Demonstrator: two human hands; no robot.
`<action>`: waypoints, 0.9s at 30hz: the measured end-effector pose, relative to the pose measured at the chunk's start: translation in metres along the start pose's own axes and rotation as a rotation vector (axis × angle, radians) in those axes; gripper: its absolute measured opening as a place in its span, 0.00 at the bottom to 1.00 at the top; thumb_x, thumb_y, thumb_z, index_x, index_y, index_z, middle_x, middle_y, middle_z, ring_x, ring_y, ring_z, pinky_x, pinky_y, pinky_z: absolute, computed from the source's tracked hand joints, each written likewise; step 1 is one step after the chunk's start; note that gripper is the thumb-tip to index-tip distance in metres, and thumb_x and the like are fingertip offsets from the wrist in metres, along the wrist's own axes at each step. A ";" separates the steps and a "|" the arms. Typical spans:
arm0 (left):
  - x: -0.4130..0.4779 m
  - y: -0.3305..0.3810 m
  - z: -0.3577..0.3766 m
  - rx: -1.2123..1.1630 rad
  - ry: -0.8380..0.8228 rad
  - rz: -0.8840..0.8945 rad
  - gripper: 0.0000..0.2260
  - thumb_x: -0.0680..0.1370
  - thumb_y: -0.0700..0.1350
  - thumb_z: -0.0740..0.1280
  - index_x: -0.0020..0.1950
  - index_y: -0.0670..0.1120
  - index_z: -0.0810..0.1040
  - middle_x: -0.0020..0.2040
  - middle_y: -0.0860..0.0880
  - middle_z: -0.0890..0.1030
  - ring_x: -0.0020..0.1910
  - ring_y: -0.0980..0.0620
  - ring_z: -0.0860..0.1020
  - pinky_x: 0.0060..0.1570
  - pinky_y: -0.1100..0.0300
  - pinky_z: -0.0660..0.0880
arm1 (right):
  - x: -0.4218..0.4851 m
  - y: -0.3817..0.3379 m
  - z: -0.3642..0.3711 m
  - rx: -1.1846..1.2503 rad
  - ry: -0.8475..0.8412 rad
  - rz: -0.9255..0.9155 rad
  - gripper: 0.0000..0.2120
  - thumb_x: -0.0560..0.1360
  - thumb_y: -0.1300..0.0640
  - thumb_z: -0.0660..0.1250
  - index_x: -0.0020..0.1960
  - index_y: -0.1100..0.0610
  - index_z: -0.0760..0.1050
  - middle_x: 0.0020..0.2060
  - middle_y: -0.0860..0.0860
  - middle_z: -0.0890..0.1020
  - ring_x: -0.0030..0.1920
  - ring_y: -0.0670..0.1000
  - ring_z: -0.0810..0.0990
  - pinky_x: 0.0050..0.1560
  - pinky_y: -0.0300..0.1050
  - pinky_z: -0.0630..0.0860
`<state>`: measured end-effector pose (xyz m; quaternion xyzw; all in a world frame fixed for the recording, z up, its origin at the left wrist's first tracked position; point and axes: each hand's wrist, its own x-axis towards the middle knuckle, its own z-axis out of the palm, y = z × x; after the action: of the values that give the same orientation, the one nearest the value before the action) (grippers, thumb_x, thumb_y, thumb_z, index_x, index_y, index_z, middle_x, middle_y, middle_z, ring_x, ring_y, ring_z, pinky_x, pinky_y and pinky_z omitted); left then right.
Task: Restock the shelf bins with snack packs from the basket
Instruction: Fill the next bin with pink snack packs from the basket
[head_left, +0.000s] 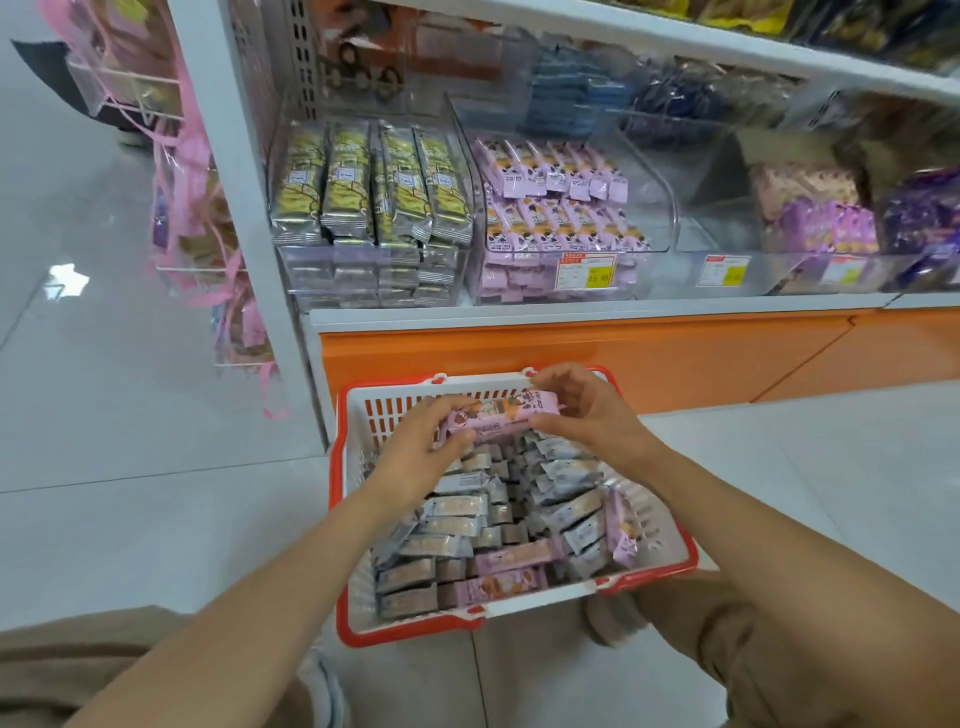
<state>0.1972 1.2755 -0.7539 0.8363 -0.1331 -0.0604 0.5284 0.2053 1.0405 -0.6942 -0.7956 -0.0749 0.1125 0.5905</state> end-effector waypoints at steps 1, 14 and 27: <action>0.002 0.002 -0.004 0.019 -0.003 0.018 0.13 0.81 0.47 0.66 0.64 0.60 0.72 0.58 0.56 0.74 0.58 0.55 0.72 0.60 0.56 0.69 | -0.002 -0.003 -0.003 -0.051 0.007 -0.021 0.17 0.68 0.60 0.76 0.54 0.59 0.76 0.52 0.55 0.81 0.52 0.57 0.80 0.55 0.54 0.78; 0.058 0.064 -0.050 0.460 0.317 0.442 0.20 0.80 0.52 0.56 0.70 0.47 0.73 0.67 0.47 0.72 0.69 0.48 0.65 0.70 0.50 0.59 | 0.014 -0.066 -0.037 -0.316 0.177 -0.291 0.09 0.72 0.65 0.73 0.49 0.54 0.78 0.42 0.46 0.80 0.40 0.44 0.76 0.42 0.39 0.74; 0.107 0.048 -0.070 0.956 0.493 0.323 0.31 0.77 0.46 0.63 0.79 0.44 0.59 0.77 0.41 0.64 0.79 0.40 0.54 0.77 0.40 0.46 | 0.163 -0.111 -0.044 -0.493 0.571 -0.290 0.05 0.74 0.52 0.72 0.49 0.51 0.80 0.35 0.45 0.76 0.33 0.45 0.72 0.39 0.46 0.75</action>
<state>0.3089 1.2854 -0.6759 0.9411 -0.1445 0.2857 0.1085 0.3755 1.0728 -0.5908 -0.8938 -0.0440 -0.2190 0.3889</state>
